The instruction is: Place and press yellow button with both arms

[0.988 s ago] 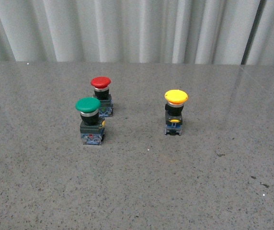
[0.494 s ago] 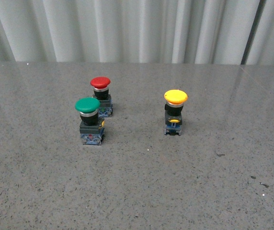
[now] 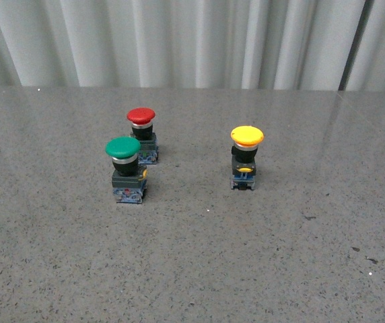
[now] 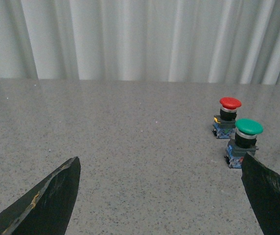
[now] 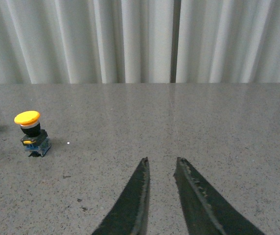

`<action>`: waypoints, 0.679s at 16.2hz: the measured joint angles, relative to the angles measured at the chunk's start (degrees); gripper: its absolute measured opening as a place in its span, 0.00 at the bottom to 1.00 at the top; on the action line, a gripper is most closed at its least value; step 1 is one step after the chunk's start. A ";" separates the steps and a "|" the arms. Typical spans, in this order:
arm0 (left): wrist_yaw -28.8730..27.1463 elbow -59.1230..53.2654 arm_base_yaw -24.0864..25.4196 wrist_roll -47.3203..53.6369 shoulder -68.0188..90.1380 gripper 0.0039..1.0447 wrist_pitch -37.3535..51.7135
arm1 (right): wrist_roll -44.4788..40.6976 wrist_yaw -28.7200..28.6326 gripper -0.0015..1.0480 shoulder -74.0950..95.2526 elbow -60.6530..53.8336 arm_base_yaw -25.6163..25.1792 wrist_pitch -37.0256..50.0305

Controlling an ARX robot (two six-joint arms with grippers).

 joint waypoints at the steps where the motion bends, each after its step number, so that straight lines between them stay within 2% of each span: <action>1: 0.00 0.00 0.00 0.00 0.00 0.94 0.00 | 0.00 0.02 0.38 0.00 0.00 0.00 0.00; 5: 0.00 0.00 0.00 0.00 0.00 0.94 0.00 | 0.00 0.00 0.74 0.00 0.00 0.00 0.00; 6: 0.00 0.00 0.00 0.00 0.00 0.94 0.02 | 0.00 0.00 0.87 0.00 0.00 0.00 0.00; 7: 0.00 0.00 0.00 0.00 0.00 0.94 0.00 | 0.00 0.00 0.93 0.00 0.00 0.00 0.00; 8: 0.00 0.00 0.00 0.00 0.00 0.94 0.00 | 0.02 0.00 0.96 0.00 0.00 0.00 0.00; 11: 0.00 0.00 0.00 0.00 0.00 0.94 0.00 | 0.00 0.02 0.94 0.00 0.00 0.00 0.00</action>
